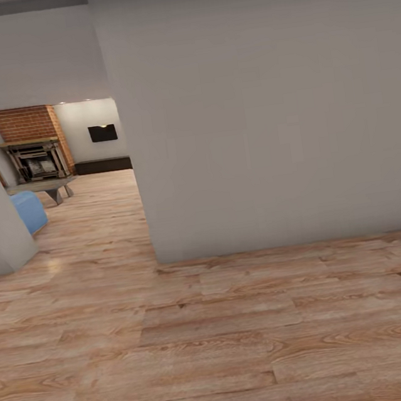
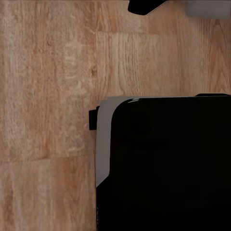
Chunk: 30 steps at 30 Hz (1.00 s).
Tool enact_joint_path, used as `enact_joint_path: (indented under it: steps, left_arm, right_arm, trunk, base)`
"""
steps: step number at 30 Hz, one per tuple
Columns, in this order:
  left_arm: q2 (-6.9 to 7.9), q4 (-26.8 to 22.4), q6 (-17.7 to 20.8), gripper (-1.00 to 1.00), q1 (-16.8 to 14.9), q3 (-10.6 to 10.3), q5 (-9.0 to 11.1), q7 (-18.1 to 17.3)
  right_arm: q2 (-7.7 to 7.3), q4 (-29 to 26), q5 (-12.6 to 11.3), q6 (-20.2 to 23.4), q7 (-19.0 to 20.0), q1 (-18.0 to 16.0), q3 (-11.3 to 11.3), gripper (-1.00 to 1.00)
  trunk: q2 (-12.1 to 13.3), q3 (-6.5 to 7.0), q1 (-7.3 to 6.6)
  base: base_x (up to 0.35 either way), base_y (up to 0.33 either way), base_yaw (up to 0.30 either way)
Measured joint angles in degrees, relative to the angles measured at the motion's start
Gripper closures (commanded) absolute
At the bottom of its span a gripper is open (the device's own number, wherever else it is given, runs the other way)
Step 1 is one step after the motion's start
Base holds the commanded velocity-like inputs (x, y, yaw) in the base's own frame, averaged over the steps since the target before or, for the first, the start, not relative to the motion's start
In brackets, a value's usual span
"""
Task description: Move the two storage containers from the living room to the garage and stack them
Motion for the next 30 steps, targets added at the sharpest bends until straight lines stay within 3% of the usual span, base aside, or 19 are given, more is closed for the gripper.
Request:
enact_joint_path:
  steps: [30]
  left_arm:
    - [-0.02,0.00,0.05,-1.00,0.00,0.00,-0.07,0.00]
  right_arm:
    - [-0.01,0.00,0.00,0.00,0.00,0.00,0.00,-1.00]
  trunk:
    - [0.00,0.00,0.00]
  base:
    - [0.324,0.000,0.000]
